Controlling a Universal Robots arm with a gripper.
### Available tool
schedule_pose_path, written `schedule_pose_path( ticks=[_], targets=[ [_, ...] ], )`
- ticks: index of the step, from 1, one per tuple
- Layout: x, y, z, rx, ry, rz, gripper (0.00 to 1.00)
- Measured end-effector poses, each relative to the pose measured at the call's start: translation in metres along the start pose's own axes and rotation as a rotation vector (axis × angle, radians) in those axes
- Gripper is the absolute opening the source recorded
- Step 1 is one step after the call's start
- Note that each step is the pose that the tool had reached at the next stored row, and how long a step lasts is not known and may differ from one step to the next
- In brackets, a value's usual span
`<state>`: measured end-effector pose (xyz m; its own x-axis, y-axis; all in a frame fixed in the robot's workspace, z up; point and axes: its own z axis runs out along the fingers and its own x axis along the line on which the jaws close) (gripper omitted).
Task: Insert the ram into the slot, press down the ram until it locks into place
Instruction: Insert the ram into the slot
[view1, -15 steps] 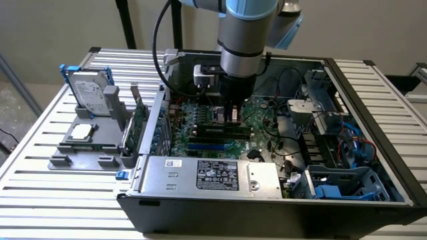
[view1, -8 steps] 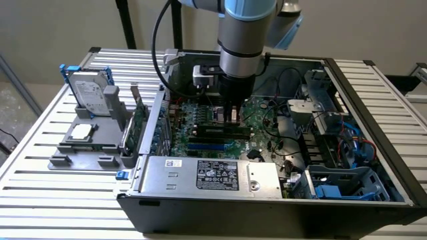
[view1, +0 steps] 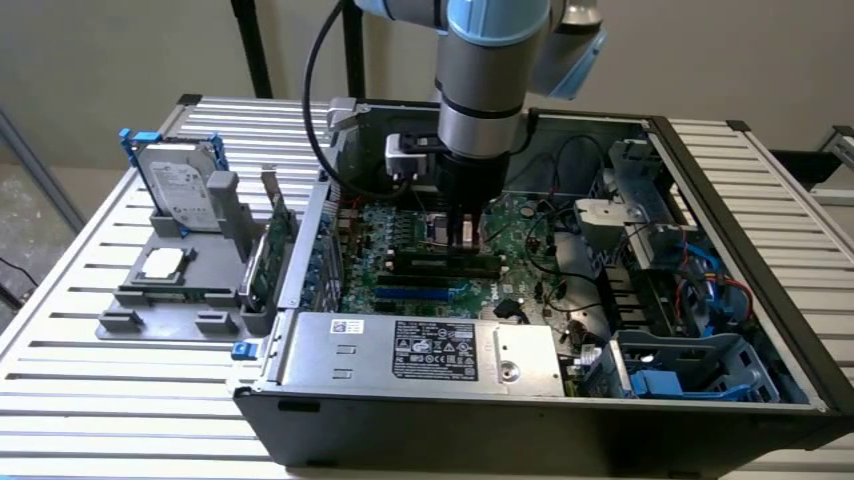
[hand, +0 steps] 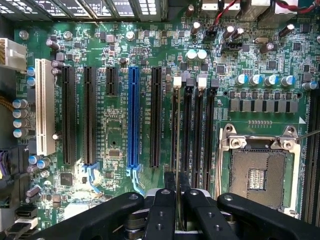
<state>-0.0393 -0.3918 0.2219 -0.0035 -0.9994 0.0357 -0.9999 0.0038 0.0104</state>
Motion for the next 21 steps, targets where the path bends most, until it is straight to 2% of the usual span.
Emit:
schedule_pose_path(
  ticks=[4, 5, 6, 7, 16, 17, 19, 21],
  targets=[
    [0.0, 0.0004, 0.0008, 0.0015, -0.0001, 0.0, 0.15],
    [0.0, 0.0005, 0.0008, 0.0013, 0.0, 0.0, 0.21],
    [0.0, 0.0006, 0.0006, 0.0013, -0.0002, 0.0, 0.21],
    [0.0, 0.0007, -0.0003, 0.0013, -0.0003, 0.0, 0.28],
    [0.001, 0.0048, -0.0209, -0.0024, -0.0058, 0.0, 0.28],
    [0.001, 0.0056, -0.0226, -0.0036, -0.0059, 0.0, 0.26],
    [0.001, 0.0068, -0.0254, -0.0064, -0.0062, 0.0, 0.13],
    [0.001, 0.007, -0.0262, -0.0104, -0.0066, -0.001, 0.11]
  ],
)
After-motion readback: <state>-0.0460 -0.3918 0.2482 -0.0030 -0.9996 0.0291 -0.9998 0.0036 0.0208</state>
